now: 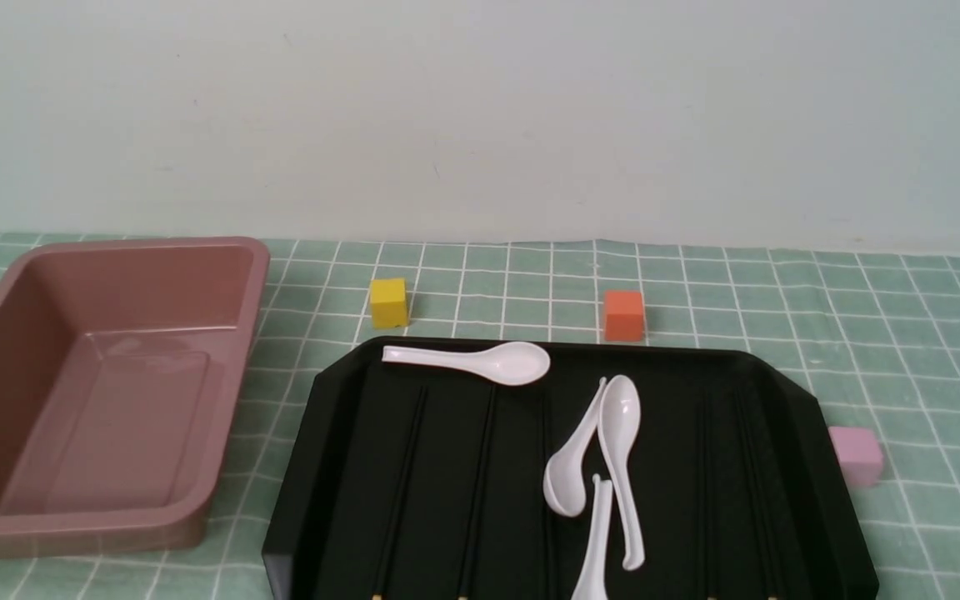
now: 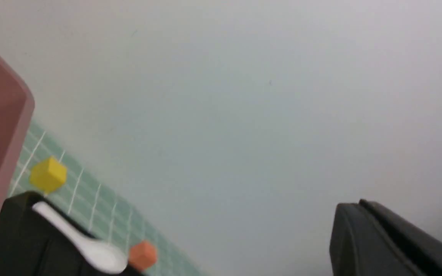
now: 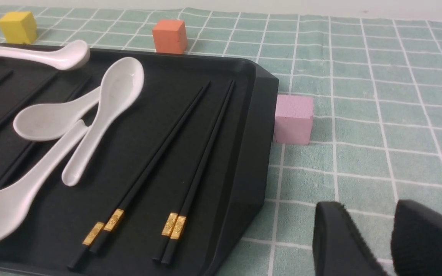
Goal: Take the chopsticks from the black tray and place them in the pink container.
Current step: 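Reach over to the black tray and grasp a pair of chopsticks with the left gripper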
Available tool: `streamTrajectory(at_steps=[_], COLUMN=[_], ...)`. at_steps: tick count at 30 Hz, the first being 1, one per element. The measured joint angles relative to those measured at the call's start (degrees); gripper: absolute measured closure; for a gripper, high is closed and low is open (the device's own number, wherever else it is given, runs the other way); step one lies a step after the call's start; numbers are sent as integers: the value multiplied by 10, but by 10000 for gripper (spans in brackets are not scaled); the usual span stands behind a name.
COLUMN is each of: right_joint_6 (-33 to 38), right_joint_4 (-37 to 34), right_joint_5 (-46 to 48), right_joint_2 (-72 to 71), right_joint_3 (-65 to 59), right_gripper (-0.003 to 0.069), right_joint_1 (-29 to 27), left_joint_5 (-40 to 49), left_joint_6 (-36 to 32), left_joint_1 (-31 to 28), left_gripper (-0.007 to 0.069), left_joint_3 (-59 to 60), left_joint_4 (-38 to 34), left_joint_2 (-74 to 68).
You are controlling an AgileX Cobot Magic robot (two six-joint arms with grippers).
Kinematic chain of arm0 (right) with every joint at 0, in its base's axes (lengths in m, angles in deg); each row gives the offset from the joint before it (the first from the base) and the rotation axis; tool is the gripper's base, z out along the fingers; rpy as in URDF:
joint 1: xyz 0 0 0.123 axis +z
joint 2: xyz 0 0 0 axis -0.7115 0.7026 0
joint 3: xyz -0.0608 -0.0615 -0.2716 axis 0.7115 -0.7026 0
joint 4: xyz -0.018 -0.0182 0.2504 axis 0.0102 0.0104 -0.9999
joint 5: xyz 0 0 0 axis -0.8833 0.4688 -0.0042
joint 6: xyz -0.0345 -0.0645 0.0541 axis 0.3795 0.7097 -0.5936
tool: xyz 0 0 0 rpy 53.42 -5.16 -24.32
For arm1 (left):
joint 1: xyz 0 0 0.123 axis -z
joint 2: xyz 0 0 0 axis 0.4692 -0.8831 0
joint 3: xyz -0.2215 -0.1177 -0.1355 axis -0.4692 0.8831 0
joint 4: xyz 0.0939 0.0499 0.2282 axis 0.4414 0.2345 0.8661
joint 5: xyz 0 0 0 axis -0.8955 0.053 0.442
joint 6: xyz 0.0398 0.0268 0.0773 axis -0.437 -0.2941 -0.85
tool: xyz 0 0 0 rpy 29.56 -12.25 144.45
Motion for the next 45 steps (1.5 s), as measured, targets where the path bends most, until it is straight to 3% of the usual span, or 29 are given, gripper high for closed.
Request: streamTrajectory(at_steps=[1, 7, 11, 15, 21, 28, 36, 45], right_joint_6=[0, 0, 0, 0, 0, 0, 0, 0], right_joint_4=[0, 0, 0, 0, 0, 0, 0, 0], right_joint_5=[0, 0, 0, 0, 0, 0, 0, 1], right_joint_2=[0, 0, 0, 0, 0, 0, 0, 0], right_joint_3=[0, 0, 0, 0, 0, 0, 0, 0], right_gripper=[419, 419, 419, 419, 419, 419, 419, 419], right_joint_1=[0, 0, 0, 0, 0, 0, 0, 0], left_joint_5=[17, 366, 444, 439, 383, 345, 303, 266], left_joint_6=[-3, -20, -65, -79, -23, 65, 148, 159], left_joint_1=[0, 0, 0, 37, 164, 265, 275, 275], left_gripper=[637, 637, 637, 637, 635, 514, 337, 321], left_joint_3=[-6, -146, -192, -233, -304, -391, -410, -411], left_joint_4=[2, 111, 154, 172, 222, 356, 479, 479], left_joint_2=[-16, -337, -515, -640, -765, -882, -920, -952])
